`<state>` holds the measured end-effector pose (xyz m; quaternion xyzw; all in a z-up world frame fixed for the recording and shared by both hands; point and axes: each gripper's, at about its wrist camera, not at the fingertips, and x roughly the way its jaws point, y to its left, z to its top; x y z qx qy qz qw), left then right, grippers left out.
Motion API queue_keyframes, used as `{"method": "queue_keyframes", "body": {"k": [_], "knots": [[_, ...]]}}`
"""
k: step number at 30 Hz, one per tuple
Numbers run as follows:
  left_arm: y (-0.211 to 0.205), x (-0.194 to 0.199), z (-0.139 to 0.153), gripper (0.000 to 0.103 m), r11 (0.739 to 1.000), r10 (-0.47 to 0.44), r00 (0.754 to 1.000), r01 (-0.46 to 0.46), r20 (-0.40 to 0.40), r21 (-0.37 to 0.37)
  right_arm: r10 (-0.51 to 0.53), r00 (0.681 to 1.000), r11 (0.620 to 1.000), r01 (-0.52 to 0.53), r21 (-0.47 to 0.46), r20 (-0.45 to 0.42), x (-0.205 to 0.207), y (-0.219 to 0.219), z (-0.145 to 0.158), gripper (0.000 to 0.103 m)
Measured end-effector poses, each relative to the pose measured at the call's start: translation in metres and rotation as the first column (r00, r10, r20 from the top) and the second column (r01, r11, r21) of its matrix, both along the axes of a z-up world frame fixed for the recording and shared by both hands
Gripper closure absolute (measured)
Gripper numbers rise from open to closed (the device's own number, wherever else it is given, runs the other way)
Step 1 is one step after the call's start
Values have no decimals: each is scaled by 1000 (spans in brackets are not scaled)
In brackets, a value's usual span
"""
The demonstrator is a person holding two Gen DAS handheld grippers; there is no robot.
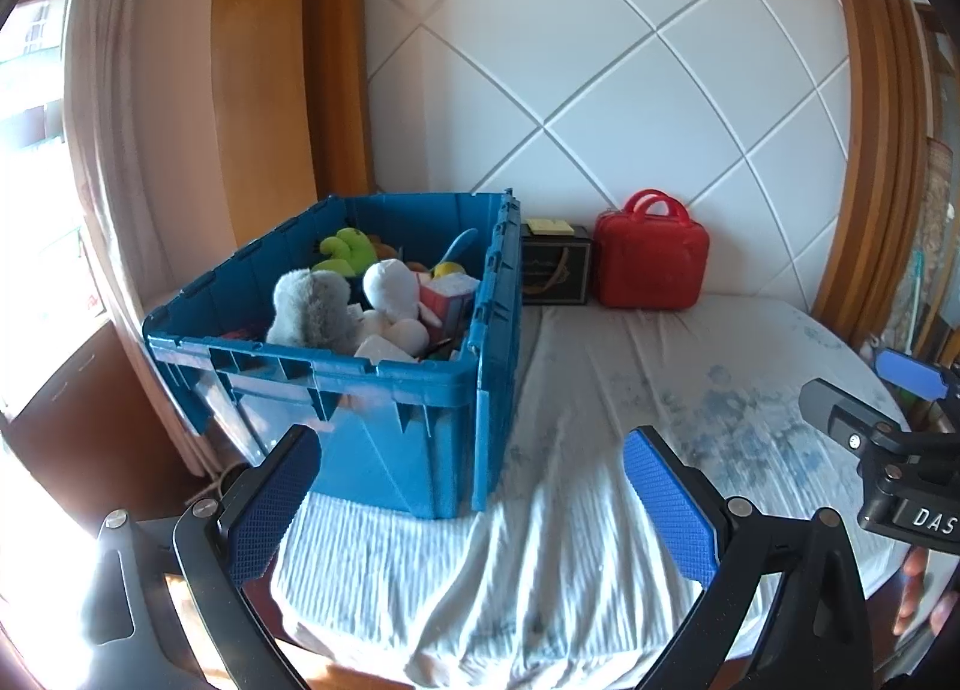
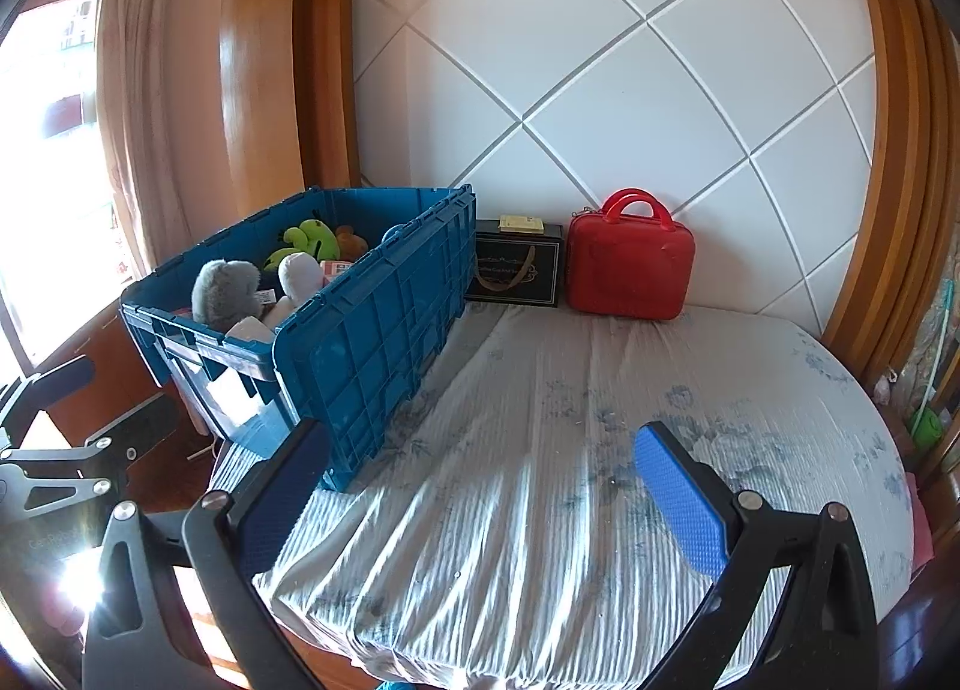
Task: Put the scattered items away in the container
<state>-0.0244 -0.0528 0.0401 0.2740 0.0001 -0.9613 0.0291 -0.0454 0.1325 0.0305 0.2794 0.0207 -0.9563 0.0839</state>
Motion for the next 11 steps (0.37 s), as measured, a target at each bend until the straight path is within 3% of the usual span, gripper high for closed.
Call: {"method": "queue_keyframes", "body": {"k": [11], "knots": [[3, 6, -1, 1, 1000, -15, 1000, 15, -12, 0, -5, 1000, 1000, 6, -13, 25, -3, 6, -8, 0]]}}
